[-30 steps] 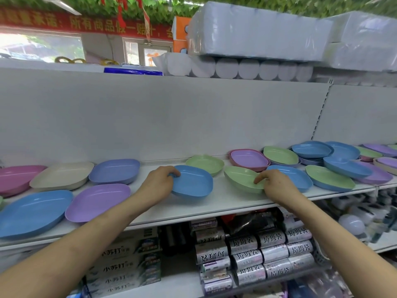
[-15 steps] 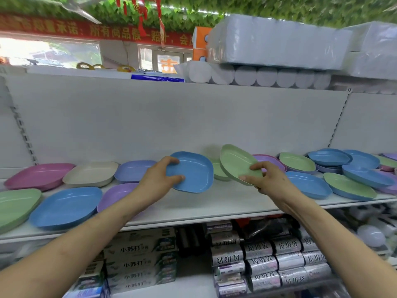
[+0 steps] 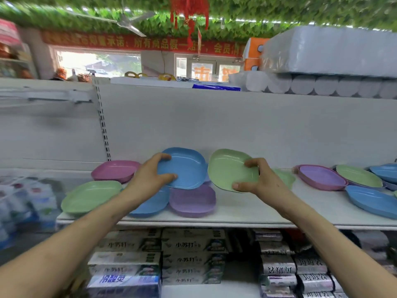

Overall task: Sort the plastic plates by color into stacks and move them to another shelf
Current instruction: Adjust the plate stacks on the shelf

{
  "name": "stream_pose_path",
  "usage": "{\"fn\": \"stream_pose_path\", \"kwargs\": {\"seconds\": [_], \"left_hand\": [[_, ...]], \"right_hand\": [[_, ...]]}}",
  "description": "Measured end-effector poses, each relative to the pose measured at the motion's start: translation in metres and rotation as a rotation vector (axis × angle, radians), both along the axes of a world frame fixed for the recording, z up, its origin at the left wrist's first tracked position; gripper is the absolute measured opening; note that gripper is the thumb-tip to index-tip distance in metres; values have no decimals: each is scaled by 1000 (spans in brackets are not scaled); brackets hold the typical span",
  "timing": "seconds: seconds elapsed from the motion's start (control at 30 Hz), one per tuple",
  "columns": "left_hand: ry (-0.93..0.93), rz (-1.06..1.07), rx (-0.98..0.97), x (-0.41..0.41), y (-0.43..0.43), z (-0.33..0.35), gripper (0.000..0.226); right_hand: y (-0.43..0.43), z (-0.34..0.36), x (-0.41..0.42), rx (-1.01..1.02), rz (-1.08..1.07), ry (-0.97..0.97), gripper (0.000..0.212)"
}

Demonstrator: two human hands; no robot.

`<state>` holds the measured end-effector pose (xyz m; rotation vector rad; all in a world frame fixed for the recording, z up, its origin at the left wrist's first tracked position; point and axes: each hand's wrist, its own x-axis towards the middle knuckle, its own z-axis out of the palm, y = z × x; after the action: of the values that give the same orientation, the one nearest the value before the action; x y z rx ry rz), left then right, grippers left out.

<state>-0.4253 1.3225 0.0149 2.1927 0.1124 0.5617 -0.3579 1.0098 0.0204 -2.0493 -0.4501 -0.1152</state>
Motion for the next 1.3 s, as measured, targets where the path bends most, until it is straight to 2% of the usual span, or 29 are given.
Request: {"fn": "stream_pose_path", "kwargs": {"seconds": [0.17, 0.33, 0.6, 1.3], "left_hand": [[-10, 81, -52, -33, 65, -1, 45], [-32, 169, -1, -63, 126, -7, 29], [-14, 236, -9, -93, 193, -19, 26], [-45, 229, -42, -97, 227, -19, 27]], "right_hand": [[61, -1, -14, -1, 75, -21, 68], [115, -8, -24, 3, 113, -28, 60], [177, -10, -38, -78, 134, -75, 57], [220, -14, -44, -205, 135, -51, 61]]}}
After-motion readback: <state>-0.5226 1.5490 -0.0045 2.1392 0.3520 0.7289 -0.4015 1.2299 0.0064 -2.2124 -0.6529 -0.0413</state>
